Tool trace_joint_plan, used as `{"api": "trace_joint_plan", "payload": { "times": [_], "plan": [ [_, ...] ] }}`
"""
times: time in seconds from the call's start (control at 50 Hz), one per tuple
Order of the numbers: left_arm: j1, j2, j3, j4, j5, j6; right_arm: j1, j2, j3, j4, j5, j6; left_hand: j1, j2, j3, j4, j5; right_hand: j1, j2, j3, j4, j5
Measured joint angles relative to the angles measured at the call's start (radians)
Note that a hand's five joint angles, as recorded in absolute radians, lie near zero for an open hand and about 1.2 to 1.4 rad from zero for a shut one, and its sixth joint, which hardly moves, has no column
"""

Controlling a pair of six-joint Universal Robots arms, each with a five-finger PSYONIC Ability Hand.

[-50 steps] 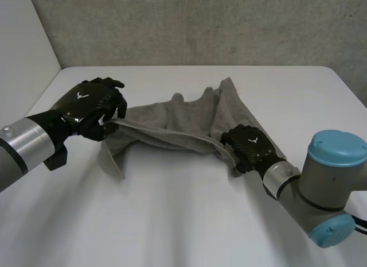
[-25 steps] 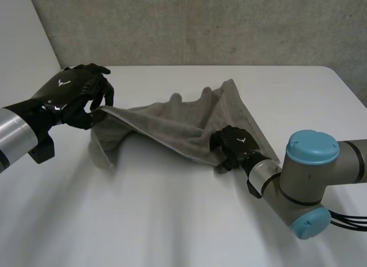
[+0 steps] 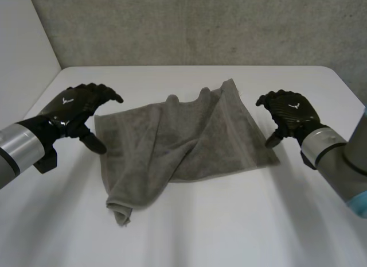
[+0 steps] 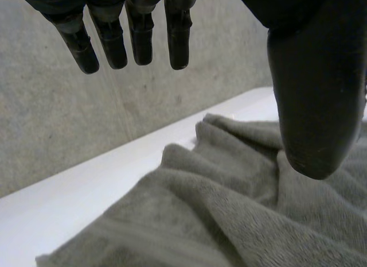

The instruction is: Fold the towel.

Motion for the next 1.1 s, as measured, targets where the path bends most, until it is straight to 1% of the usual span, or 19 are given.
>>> {"api": "trace_joint_plan", "payload": {
  "times": [0.14,0.26,0.36,0.4,0.48,0.54,0.56,0.6,0.66,0.7,0.8,1.0,1.1],
  "plan": [
    [0.003,-0.015,-0.021,-0.034,-0.002,0.076,-0.055,-0.013,0.011,0.082,-0.051,-0.174,-0.027,-0.016,0.000,0.000,-0.015,0.016,0.032,0.000,0.000,0.080],
    [0.003,0.018,-0.055,-0.072,-0.011,0.093,-0.079,0.007,0.024,0.093,-0.063,-0.296,-0.027,-0.016,0.000,0.000,-0.015,0.028,0.063,0.000,0.000,0.103],
    [-0.001,0.048,-0.099,-0.085,-0.031,0.091,-0.089,0.039,0.024,0.090,-0.075,-0.349,-0.027,-0.016,0.000,0.000,-0.015,0.058,0.088,0.000,0.000,0.125],
    [-0.005,0.058,-0.120,-0.086,-0.048,0.090,-0.091,0.052,0.021,0.089,-0.086,-0.362,-0.027,-0.016,0.000,0.000,-0.015,0.072,0.104,0.000,0.000,0.138],
    [-0.028,0.072,-0.167,-0.079,-0.110,0.089,-0.091,0.086,0.012,0.085,-0.127,-0.388,-0.027,-0.016,0.000,0.000,-0.013,0.102,0.129,0.000,0.000,0.159],
    [-0.060,0.072,-0.193,-0.068,-0.174,0.089,-0.090,0.114,0.003,0.083,-0.153,-0.406,-0.027,-0.016,0.000,0.000,-0.013,0.140,0.158,0.000,0.000,0.188],
    [-0.067,0.071,-0.198,-0.065,-0.187,0.089,-0.090,0.118,0.001,0.083,-0.156,-0.408,-0.027,-0.016,0.000,0.000,-0.013,0.147,0.163,0.000,0.000,0.194],
    [-0.094,0.067,-0.215,-0.052,-0.246,0.090,-0.090,0.142,-0.009,0.082,-0.169,-0.418,-0.027,-0.016,0.000,0.000,-0.013,0.162,0.171,0.000,0.000,0.205],
    [-0.112,0.063,-0.231,-0.035,-0.292,0.091,-0.089,0.163,-0.019,0.080,-0.175,-0.423,-0.027,-0.016,0.000,0.000,-0.011,0.182,0.194,0.000,0.000,0.224],
    [-0.117,0.060,-0.239,-0.024,-0.308,0.091,-0.089,0.173,-0.024,0.079,-0.176,-0.424,-0.027,-0.016,0.000,0.000,-0.011,0.203,0.217,0.000,0.000,0.247],
    [-0.119,0.051,-0.252,-0.006,-0.323,0.092,-0.088,0.197,-0.038,0.076,-0.177,-0.424,-0.027,-0.016,0.000,0.000,-0.011,0.221,0.232,0.000,0.000,0.267],
    [-0.117,0.032,-0.256,0.007,-0.320,0.091,-0.089,0.246,-0.065,0.073,-0.175,-0.424,-0.027,-0.016,0.000,0.000,-0.011,0.234,0.242,0.000,0.000,0.280],
    [-0.117,0.030,-0.255,0.017,-0.319,0.090,-0.089,0.266,-0.077,0.068,-0.175,-0.424,-0.027,-0.016,0.000,0.000,-0.011,0.311,0.329,0.000,0.000,0.341]
  ]
}}
